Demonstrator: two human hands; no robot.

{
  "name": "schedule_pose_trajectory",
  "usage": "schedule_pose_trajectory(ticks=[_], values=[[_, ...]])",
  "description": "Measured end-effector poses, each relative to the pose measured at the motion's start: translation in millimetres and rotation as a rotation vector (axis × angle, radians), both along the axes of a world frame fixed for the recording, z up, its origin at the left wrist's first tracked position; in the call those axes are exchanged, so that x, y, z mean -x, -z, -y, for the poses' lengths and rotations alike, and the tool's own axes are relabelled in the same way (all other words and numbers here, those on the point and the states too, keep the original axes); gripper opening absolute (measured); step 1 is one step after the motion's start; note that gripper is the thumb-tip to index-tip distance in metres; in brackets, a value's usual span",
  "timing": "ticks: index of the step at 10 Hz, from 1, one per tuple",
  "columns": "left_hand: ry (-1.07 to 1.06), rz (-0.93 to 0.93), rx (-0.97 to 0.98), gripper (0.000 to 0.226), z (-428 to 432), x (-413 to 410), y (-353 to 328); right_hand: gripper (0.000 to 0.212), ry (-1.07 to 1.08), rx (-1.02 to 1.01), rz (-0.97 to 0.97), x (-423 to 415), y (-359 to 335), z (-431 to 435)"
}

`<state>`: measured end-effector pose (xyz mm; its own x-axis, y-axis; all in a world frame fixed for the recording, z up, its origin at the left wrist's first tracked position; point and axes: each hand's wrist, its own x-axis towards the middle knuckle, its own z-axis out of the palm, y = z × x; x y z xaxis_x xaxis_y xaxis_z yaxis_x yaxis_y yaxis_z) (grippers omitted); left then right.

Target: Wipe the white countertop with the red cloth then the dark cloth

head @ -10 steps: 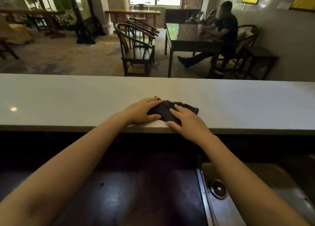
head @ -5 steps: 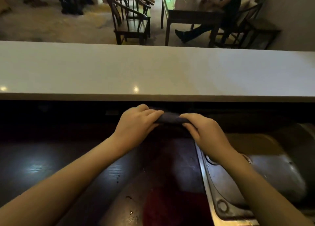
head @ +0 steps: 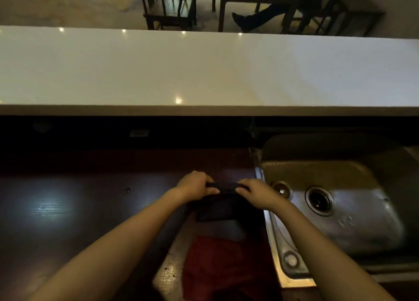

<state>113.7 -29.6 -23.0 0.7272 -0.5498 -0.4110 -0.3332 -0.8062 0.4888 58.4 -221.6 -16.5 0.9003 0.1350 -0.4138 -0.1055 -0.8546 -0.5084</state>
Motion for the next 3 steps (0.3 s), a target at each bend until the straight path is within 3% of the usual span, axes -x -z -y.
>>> schedule_pose_trajectory(ticks=[1,3], values=[[-0.039,0.046,-0.061,0.035,9.1,-14.0,5.8,0.034,0.019,0.095,-0.003,-19.2,8.1,2.1],[-0.068,0.301,-0.153,0.05,11.7,-17.4,-6.5,0.046,0.173,0.101,0.205,-20.9,-10.6,20.0]])
